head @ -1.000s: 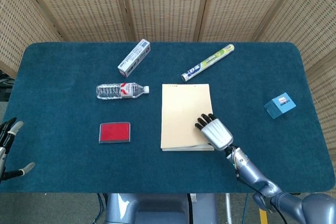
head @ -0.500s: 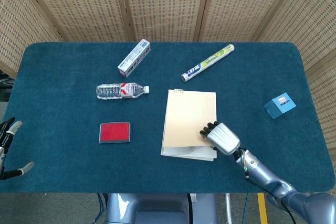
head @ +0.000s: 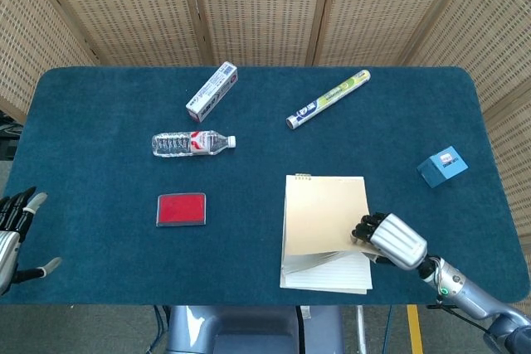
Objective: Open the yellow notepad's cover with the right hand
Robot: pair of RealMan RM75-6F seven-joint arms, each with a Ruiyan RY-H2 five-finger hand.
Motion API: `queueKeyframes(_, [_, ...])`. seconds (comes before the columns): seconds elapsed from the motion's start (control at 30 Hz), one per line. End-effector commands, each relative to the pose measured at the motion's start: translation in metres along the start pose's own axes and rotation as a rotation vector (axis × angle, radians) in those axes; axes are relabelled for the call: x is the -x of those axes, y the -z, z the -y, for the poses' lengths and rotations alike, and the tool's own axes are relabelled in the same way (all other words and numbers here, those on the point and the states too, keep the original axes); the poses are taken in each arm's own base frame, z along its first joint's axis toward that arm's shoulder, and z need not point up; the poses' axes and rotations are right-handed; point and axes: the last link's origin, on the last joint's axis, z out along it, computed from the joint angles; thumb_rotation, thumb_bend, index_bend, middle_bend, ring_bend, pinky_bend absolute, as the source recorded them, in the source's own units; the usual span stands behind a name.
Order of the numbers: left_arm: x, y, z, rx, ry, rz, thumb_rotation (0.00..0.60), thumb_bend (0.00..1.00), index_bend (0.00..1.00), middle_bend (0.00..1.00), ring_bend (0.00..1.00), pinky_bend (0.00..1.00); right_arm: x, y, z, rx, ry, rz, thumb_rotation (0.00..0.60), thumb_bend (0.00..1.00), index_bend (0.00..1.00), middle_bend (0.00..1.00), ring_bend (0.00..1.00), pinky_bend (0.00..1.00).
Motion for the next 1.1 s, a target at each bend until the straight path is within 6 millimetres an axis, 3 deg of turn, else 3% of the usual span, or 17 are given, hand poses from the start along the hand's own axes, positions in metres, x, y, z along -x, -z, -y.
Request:
queueKeyframes(0.03, [0.001, -0.002, -0.001, -0.001, -0.002, 0.007, 0.600, 0.00, 0.00, 0.00, 0.00, 0.00, -0.019, -0.010, -0.009, 0.112, -0.171, -0.020, 0.600, 0.71, 0.65, 0.61, 0.48, 0.61])
queueKeyframes(0.17, [0.002, -0.005, -0.001, -0.008, -0.002, 0.016, 0.600, 0.00, 0.00, 0.00, 0.00, 0.00, -0.043, -0.047, -0.027, 0.279, -0.345, -0.062, 0.600, 0.81, 0.66, 0.63, 0.48, 0.61])
queueKeyframes(0.5, [0.002, -0.013, 0.005, -0.038, 0.014, 0.033, 0.600, 0.00, 0.00, 0.00, 0.00, 0.00, -0.077, -0.113, -0.078, 0.618, -0.501, -0.111, 0.600, 0.83, 0.67, 0.63, 0.49, 0.61])
queueKeyframes(0.57, [0.003, -0.017, 0.006, -0.046, 0.014, 0.044, 0.600, 0.00, 0.00, 0.00, 0.00, 0.00, -0.082, -0.127, -0.099, 0.719, -0.505, -0.125, 0.600, 0.83, 0.67, 0.63, 0.49, 0.62])
queueKeyframes(0.73, [0.005, -0.025, 0.007, -0.066, 0.012, 0.062, 0.600, 0.00, 0.00, 0.00, 0.00, 0.00, -0.081, -0.141, -0.141, 0.932, -0.519, -0.166, 0.600, 0.83, 0.67, 0.63, 0.50, 0.62])
queueKeyframes(0.97, [0.010, -0.034, 0.009, -0.094, 0.001, 0.086, 0.600, 0.00, 0.00, 0.00, 0.00, 0.00, -0.067, -0.138, -0.177, 1.099, -0.553, -0.149, 0.600, 0.82, 0.67, 0.63, 0.49, 0.61])
queueKeyframes(1.0, [0.011, -0.035, 0.008, -0.095, -0.002, 0.090, 0.600, 0.00, 0.00, 0.00, 0.00, 0.00, -0.064, -0.137, -0.180, 1.110, -0.551, -0.139, 0.600, 0.70, 0.61, 0.56, 0.43, 0.54])
queueKeyframes(1.07, [0.012, -0.036, 0.007, -0.095, -0.006, 0.098, 0.600, 0.00, 0.00, 0.00, 0.00, 0.00, -0.055, -0.136, -0.183, 1.122, -0.551, -0.102, 0.600, 0.22, 0.22, 0.20, 0.14, 0.19])
queueKeyframes(1.1, [0.013, -0.037, 0.006, -0.095, -0.008, 0.100, 0.600, 0.00, 0.00, 0.00, 0.00, 0.00, -0.050, -0.136, -0.183, 1.115, -0.556, -0.064, 0.600, 0.08, 0.10, 0.09, 0.06, 0.08])
